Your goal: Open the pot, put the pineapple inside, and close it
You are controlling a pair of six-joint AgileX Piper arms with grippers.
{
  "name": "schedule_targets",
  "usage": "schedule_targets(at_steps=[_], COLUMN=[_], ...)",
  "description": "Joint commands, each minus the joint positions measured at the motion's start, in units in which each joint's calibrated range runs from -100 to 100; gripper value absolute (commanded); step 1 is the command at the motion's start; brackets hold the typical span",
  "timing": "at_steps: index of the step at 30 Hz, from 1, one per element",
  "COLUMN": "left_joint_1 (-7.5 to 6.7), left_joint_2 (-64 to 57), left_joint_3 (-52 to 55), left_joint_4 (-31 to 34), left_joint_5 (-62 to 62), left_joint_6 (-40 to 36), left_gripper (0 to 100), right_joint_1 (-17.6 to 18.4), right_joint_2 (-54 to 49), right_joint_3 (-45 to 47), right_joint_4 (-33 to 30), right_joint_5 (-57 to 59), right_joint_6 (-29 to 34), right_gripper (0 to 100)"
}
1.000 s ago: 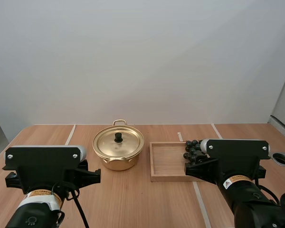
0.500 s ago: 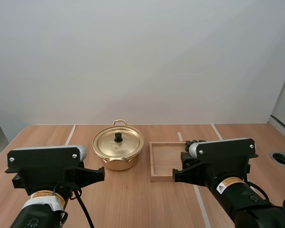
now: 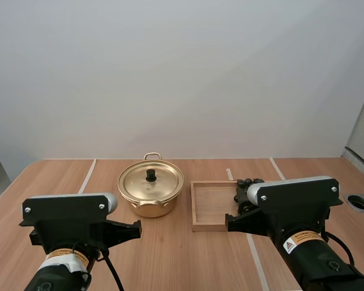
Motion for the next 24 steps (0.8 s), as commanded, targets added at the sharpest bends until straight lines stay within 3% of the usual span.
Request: schedule_targets(at_steps=[1,9,17,19,20,22,24], left_joint_1=[0.07,0.07,0.07,0.07,0.07,0.07,0.07], left_joint_2=[-0.27,-0.27,-0.27,-0.27,-0.27,-0.27,-0.27], left_joint_3=[0.0,0.0,0.0,0.0,0.0,0.0,0.0], left_joint_4=[-1.73,-1.53,-1.91,-1.8,-1.8,-1.8,-1.8], left_joint_5=[0.5,-0.28,-0.84,-0.85,-0.85,-0.85,-0.85], left_joint_6=[1.64,7.29,7.6,7.6,7.6,7.6,7.6], left_gripper=[0,0,0,0,0,0,0], right_joint_1=[-0.26,-2.7,-3.15,-3.15,-3.15,-3.21,-3.21], right_joint_2=[-5.44,-5.44,-5.44,-5.44,-5.44,-5.44,-5.44], right_joint_3=[0.18,0.18,0.18,0.18,0.18,0.18,0.18], right_joint_4=[-0.31,0.13,0.14,0.14,0.14,0.14,0.14], right_joint_5=[5.82,12.6,12.74,12.74,12.74,12.74,12.74], right_joint_6=[-0.36,-0.36,-0.36,-0.36,-0.36,-0.36,-0.36], right_gripper=[100,100,100,83,69,39,0])
